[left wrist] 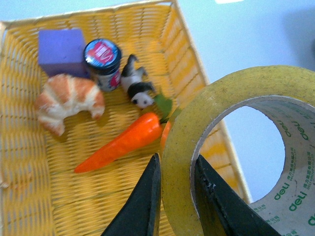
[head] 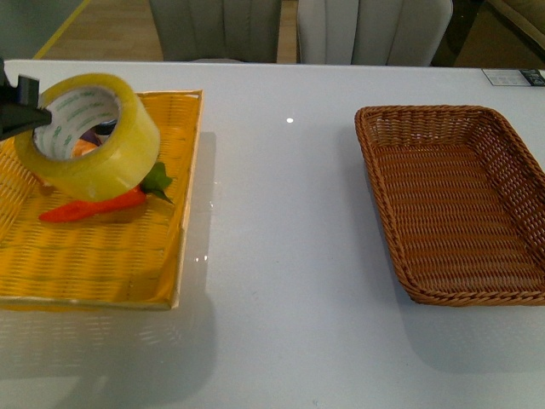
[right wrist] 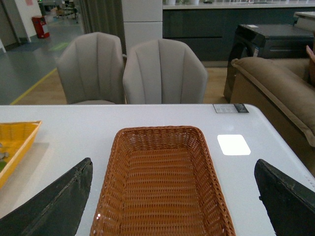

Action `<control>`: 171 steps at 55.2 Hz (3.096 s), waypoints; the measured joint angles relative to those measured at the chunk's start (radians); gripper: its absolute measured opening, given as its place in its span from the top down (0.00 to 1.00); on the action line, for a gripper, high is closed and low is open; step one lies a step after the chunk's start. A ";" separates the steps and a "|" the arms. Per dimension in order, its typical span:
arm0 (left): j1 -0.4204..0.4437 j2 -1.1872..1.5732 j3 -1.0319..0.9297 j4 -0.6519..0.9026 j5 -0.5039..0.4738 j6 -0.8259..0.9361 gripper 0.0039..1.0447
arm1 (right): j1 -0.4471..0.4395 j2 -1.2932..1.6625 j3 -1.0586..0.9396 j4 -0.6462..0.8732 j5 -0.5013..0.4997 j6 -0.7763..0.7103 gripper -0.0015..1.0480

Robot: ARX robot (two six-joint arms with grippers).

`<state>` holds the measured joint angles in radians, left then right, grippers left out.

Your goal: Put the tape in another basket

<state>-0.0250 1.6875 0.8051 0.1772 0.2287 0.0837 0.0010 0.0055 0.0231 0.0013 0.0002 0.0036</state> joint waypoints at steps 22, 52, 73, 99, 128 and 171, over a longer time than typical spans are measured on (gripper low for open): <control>-0.298 -0.133 0.034 -0.066 -0.019 -0.168 0.87 | 0.000 0.000 0.000 0.000 0.000 0.000 0.09; -0.509 -0.179 0.053 -0.132 -0.023 -0.227 0.87 | 0.206 0.681 0.324 0.093 -0.134 0.457 0.09; -0.541 -0.177 0.103 -0.152 -0.027 -0.240 0.87 | 0.330 0.954 0.287 0.491 -0.221 0.752 0.09; -0.549 -0.170 0.115 -0.153 -0.019 -0.256 0.87 | 0.377 1.139 0.285 0.627 -0.231 0.852 0.09; -0.549 -0.169 0.115 -0.153 -0.013 -0.266 0.87 | 0.413 1.165 0.285 0.629 -0.226 0.886 0.52; -0.523 -0.253 0.105 -0.151 0.011 -0.295 0.07 | 0.383 1.168 0.274 0.632 -0.231 0.898 0.55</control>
<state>-0.5480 1.4342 0.9100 0.0261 0.2401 -0.2111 0.3840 1.1740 0.2966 0.6338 -0.2306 0.9012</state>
